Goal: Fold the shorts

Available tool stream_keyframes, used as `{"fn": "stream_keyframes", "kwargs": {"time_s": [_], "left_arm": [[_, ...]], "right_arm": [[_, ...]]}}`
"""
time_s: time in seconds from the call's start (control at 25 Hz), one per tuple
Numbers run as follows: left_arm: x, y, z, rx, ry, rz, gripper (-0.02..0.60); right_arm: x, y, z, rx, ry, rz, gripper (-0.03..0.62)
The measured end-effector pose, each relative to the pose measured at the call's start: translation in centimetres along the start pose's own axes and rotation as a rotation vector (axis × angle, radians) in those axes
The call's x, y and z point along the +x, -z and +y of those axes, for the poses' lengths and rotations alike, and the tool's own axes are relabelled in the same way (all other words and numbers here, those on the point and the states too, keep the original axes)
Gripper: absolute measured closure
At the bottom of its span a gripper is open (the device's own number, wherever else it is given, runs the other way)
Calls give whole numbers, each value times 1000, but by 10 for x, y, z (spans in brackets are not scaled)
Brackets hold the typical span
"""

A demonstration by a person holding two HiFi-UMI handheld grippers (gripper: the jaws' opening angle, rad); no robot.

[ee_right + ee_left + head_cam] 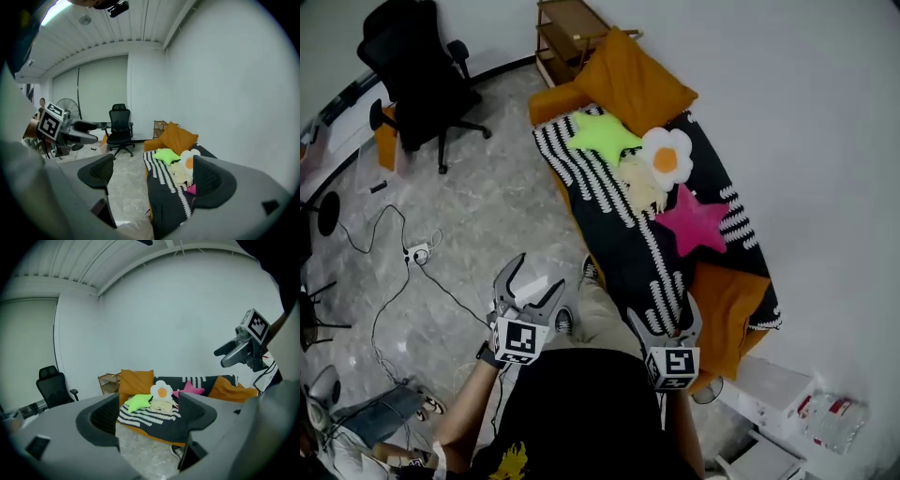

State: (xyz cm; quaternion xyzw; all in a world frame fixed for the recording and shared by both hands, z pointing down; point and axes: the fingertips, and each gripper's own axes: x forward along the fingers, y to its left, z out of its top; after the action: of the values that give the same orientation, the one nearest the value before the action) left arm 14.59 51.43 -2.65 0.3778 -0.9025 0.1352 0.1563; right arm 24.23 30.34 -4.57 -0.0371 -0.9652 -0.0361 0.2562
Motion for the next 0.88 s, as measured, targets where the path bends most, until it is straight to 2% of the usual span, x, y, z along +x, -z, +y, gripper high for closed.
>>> {"fn": "stream_keyframes", "kwargs": {"time_s": [0.08, 0.2, 0.4, 0.48, 0.6, 0.76, 0.88], "left_arm": [[24, 1, 14, 1, -13, 13, 186], [71, -3, 37, -14, -39, 19, 186], [162, -9, 79, -95, -83, 61, 187], [200, -20, 92, -116, -95, 75, 186], [257, -26, 116, -176, -116, 102, 187], [379, -12, 142, -254, -118, 125, 187], [468, 8, 142, -300, -91, 152, 187]], "right_arm": [[41, 12, -19, -33, 23, 50, 75], [111, 35, -58, -105, 33, 143, 80], [239, 86, -137, -367, 36, 394, 92], [286, 89, -170, -348, 17, 447, 106], [372, 80, -203, -266, -36, 459, 143], [508, 56, -239, -321, -130, 449, 183], [600, 64, -272, -334, -167, 471, 218]]}}
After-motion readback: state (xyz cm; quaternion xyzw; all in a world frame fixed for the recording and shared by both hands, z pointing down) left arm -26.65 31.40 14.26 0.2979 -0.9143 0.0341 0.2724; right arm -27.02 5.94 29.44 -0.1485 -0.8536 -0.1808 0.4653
